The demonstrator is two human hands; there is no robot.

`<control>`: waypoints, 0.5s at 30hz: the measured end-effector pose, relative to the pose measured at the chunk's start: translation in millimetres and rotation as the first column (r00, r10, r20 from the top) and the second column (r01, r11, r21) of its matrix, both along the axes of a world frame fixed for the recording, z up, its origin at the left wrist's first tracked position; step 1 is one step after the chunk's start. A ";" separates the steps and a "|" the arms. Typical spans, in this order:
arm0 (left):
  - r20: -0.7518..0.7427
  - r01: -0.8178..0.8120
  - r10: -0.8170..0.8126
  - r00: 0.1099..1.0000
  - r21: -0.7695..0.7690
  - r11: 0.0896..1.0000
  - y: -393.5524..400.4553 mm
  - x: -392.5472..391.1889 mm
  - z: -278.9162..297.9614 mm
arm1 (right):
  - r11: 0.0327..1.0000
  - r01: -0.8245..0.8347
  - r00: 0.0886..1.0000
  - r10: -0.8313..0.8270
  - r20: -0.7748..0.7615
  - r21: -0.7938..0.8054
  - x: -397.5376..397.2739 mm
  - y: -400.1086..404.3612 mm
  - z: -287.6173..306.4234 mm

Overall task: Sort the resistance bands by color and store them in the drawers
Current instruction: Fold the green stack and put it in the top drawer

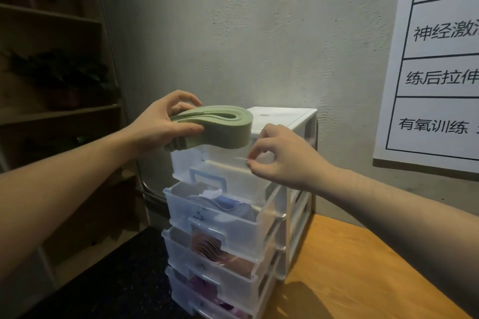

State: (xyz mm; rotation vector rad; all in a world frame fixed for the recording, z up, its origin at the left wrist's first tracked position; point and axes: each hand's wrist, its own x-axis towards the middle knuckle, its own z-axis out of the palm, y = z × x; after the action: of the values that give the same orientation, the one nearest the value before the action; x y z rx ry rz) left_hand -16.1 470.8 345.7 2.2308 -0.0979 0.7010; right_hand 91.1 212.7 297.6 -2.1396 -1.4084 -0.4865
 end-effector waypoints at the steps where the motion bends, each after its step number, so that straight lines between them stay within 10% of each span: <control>1: -0.015 0.005 -0.004 1.000 0.026 1.000 -0.7 2.9 2.2 | 1.000 -0.025 1.000 0.025 0.008 -0.007 -1.2 0.5 0.0; 11: -0.311 0.159 -0.115 0.943 0.117 0.980 2.8 39.4 10.2 | 0.977 0.006 0.999 0.004 -0.048 0.213 23.7 12.4 6.7; 15: -0.416 0.196 -0.144 0.898 0.085 0.977 4.3 51.0 14.4 | 0.998 0.064 0.969 -0.063 -0.240 -0.001 31.2 22.6 15.9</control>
State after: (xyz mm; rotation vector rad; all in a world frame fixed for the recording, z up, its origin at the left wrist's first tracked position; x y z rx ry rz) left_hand 35.0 475.1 360.0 2.4058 -0.1293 0.1265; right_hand 122.3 235.3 313.4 -2.1610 -1.2059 -0.2446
